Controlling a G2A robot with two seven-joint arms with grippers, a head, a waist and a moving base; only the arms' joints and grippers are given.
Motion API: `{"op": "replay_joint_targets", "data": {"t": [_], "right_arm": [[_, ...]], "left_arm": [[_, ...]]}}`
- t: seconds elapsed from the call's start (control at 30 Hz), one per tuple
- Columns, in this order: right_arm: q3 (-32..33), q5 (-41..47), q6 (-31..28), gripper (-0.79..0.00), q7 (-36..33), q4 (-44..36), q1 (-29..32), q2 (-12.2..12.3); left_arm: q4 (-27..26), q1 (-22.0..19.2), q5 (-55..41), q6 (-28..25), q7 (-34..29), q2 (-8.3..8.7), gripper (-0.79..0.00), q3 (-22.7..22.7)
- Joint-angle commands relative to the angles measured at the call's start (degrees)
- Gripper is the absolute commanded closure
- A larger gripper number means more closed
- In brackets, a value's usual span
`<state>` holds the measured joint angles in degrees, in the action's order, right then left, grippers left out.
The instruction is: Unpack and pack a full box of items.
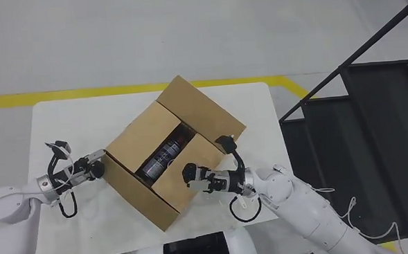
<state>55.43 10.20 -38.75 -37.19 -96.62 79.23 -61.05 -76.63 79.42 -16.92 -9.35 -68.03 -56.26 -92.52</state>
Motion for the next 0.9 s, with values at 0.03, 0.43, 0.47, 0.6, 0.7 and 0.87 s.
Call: {"op": "replay_joint_targets", "data": {"t": [0.03,0.43,0.47,0.6,0.7,0.87], "right_arm": [[1.0,0.3,-0.2,-0.785,-0.2,-0.6,0.7,0.2],[-0.9,1.0,8.0,-0.785,4.6,-2.2,0.0,-0.7],[-1.6,1.5,9.4,-0.785,5.3,-2.4,-0.4,-1.0],[-4.6,4.8,15.9,-0.785,9.9,-1.1,-3.4,-2.5],[-7.0,6.2,19.6,-0.785,11.9,1.6,-6.9,-3.8],[-10.1,6.3,24.2,-0.785,16.9,6.6,-10.8,-5.8]], "left_arm": [[0.0,0.4,-1.0,-1.2,0.9,-0.06,-0.785,0.3],[-6.1,5.2,-12.4,-2.1,2.1,0.88,-0.785,-9.8],[-7.0,5.7,-13.5,-2.1,2.1,0.98,-0.785,-11.0],[-10.1,7.4,-16.9,-2.3,2.5,1.28,-0.785,-15.5],[-12.2,8.3,-18.3,-2.7,3.5,1.36,-0.785,-17.5],[-14.2,9.6,-19.4,-2.6,4.1,1.4,-0.785,-19.0]]}}
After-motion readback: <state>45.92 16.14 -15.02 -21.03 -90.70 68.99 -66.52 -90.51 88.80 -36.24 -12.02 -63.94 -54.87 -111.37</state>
